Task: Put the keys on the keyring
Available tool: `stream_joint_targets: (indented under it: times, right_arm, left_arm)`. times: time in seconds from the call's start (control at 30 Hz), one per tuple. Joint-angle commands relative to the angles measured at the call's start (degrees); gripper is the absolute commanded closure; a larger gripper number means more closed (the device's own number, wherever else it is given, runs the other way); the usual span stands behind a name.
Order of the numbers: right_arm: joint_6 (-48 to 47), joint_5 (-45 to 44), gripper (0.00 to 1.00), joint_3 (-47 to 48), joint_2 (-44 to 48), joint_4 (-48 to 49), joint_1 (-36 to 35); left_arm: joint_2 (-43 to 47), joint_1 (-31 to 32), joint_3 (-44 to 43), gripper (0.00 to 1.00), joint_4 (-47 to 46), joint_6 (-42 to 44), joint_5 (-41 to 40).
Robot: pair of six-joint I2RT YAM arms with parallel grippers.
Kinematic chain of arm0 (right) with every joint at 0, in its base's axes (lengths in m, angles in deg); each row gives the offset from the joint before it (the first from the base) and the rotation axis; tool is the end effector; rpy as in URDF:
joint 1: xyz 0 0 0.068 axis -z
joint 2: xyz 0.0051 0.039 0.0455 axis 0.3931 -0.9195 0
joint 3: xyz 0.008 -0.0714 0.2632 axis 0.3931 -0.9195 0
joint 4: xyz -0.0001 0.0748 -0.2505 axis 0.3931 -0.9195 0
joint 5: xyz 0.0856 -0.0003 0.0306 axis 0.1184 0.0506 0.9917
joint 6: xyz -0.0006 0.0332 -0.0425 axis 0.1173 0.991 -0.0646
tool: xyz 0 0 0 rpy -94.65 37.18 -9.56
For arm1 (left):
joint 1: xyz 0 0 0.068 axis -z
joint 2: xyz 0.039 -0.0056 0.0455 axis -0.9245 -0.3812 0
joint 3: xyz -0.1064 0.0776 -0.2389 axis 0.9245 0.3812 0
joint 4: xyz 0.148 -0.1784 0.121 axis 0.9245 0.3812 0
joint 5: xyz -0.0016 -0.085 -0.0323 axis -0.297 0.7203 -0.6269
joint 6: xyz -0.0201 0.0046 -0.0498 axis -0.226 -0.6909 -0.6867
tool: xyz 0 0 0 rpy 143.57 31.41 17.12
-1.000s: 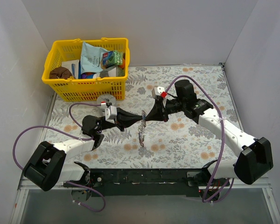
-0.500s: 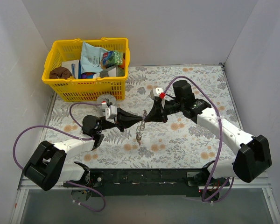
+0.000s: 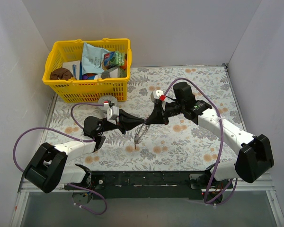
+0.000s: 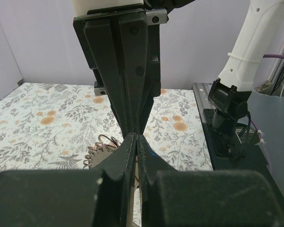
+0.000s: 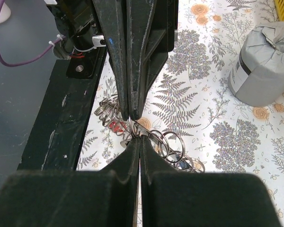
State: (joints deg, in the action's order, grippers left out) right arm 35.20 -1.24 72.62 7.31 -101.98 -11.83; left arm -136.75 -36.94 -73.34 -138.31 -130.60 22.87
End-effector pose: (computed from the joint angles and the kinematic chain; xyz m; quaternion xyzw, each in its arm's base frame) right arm 0.2270 0.1958 0.3114 -0.5853 0.5341 0.4633 0.3968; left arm 0.1869 -0.1429 0.2594 0.2438 0.5605 -0.6898 0.3881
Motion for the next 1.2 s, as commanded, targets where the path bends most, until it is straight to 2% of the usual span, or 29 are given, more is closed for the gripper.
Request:
stream_joint_targets:
  times: [0.0, 0.23, 0.4, 0.6, 0.83, 0.93, 1.17]
  right_arm:
    - [-0.8, -3.4, 0.99, -1.0, -1.3, -0.4, -0.5]
    - [0.9, -4.3, 0.99, -1.7, -1.1, 3.0, -1.6]
    - [0.7, -5.8, 0.94, -1.9, -0.1, 2.7, -1.8]
    - [0.3, -8.4, 0.77, -2.9, 3.1, 2.6, -1.8]
    - [-0.4, -13.0, 0.52, -4.9, 7.9, 2.6, -1.7]
    - [-0.2, -14.2, 0.46, -5.8, 9.7, 3.5, -1.7]
    - [0.4, -13.7, 0.43, -5.8, 11.4, 4.7, -1.6]
  left_arm:
    - [1.3, 0.2, -1.6, 1.00, -10.4, -1.5, 0.1]
    - [1.6, 0.2, -1.3, 1.00, -10.2, -1.8, 0.2]
    - [2.3, 0.1, -0.9, 1.00, -8.6, -0.4, -0.2]
    - [3.4, 0.2, -0.6, 1.00, -5.7, 1.3, -0.8]
    - [5.5, 0.2, -0.6, 1.00, -0.6, 4.5, -1.0]
    - [5.9, 0.1, -0.4, 1.00, 0.0, 4.8, -1.0]
    - [5.9, 0.1, -0.7, 1.00, 0.2, 5.0, -0.9]
